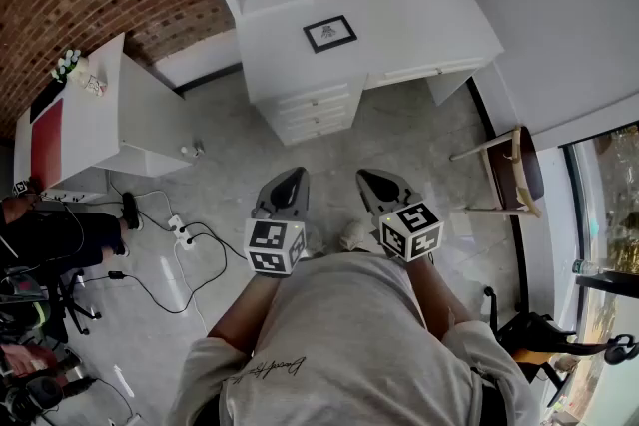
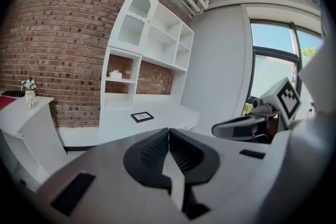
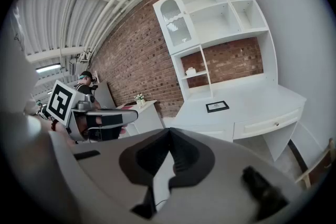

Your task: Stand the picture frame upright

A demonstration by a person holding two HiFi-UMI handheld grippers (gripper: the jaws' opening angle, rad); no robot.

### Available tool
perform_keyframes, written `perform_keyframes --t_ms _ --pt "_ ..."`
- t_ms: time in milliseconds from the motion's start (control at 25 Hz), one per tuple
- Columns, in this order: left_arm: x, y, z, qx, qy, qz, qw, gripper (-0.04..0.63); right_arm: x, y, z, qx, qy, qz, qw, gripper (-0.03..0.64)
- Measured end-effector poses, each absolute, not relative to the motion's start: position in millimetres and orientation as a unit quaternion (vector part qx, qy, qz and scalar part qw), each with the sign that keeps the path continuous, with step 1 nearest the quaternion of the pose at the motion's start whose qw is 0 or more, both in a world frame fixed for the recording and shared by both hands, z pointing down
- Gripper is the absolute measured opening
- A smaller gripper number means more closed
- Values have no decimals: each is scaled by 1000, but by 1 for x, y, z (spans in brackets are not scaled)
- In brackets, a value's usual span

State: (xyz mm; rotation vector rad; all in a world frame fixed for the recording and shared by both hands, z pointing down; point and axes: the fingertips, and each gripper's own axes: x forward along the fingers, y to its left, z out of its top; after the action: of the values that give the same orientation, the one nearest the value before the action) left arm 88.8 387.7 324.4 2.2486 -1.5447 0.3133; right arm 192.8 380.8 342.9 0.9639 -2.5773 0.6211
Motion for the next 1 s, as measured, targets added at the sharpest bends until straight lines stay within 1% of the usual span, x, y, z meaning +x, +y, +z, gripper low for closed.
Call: perform_keyframes --t_ms 440,640,1000 --pt "74 393 322 802 -552 106 200 15 179 390 343 331 -904 208 174 27" --pt "61 387 318 806 -550 101 196 15 173 387 336 348 -899 218 150 28" --pt "25 378 312 817 -539 103 178 15 153 379 334 378 -888 220 140 29"
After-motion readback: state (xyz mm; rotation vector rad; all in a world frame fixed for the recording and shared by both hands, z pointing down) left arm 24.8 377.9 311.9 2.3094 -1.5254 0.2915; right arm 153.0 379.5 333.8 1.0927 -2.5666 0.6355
